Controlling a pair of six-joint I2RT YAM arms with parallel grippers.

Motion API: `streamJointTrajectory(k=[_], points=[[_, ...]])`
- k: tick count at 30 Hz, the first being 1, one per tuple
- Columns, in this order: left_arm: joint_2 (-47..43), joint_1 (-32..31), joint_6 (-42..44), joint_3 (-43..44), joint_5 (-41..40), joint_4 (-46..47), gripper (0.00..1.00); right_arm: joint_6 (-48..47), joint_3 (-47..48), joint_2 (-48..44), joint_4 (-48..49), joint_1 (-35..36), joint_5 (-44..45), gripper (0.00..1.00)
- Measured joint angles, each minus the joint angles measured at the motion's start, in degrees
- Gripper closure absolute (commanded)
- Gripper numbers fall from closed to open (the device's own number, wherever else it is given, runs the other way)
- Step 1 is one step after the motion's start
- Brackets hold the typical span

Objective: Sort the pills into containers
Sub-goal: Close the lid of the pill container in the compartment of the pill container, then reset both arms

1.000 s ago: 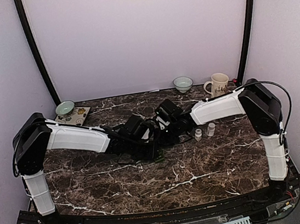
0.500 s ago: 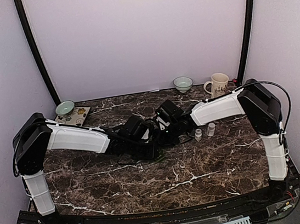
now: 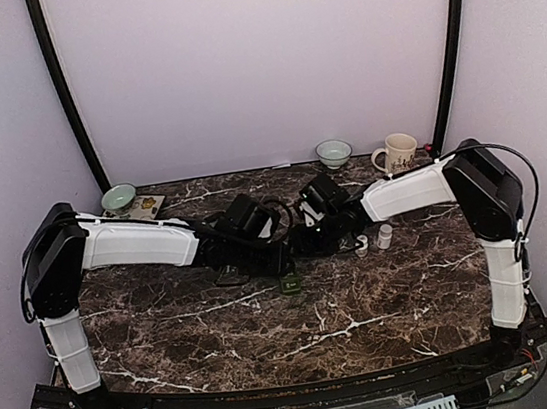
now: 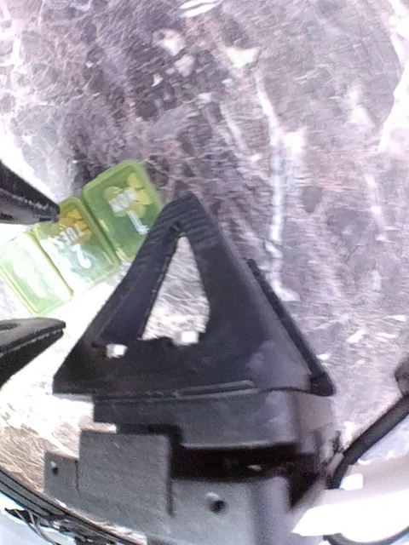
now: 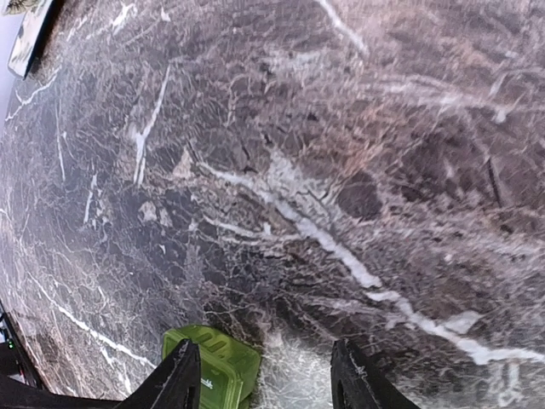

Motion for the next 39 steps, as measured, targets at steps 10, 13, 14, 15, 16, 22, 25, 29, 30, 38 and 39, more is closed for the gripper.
streamJointTrajectory(k=[10,13,14,15,16,22,25,29,30,38,39], points=[[-6.27,0.28,2.40,2.01,-7.17,-4.63,0.39,-5.44,3.04,-4.46,0.42,-1.01,3.06,0.46],[-11.78,0.72,3.67,0.35,-13.14,-4.13,0.30,-8.83,4.22,-7.26,-0.07,-1.68,7.78,0.44],[-14.95,1.31,4.35,-1.38,-15.85,-3.06,0.29,-10.10,4.24,-8.59,-0.17,-2.16,9.64,0.43],[-17.29,1.99,5.03,-2.54,-17.79,-2.54,0.28,-11.34,4.20,-10.10,-0.44,-2.84,11.85,0.40],[-20.00,2.99,5.77,-3.85,-20.11,-1.66,0.25,-12.46,4.11,-11.63,-0.50,-3.67,14.10,0.39],[-26.91,7.67,14.56,-9.18,-33.05,8.20,0.17,-17.38,0.72,-20.28,-0.55,-10.75,25.75,0.32],[-26.97,8.13,18.32,-13.68,-36.92,13.92,0.17,-18.21,-4.66,-24.48,-0.50,-13.81,29.62,0.20],[-27.04,9.09,22.43,-21.44,-40.85,21.18,0.16,-18.82,-17.05,-33.75,0.22,-15.37,34.01,0.02],[-27.06,9.94,23.10,-22.62,-41.46,22.25,0.15,-18.88,-19.89,-36.39,0.52,-15.61,35.12,0.00],[-29.03,14.43,25.51,-28.61,-41.33,30.53,0.14,-16.20,-30.93,-53.29,2.10,-17.29,42.93,0.00],[-29.27,14.78,25.49,-28.83,-41.22,31.15,0.14,-15.39,-31.19,-53.94,1.90,-17.33,43.85,0.00]])
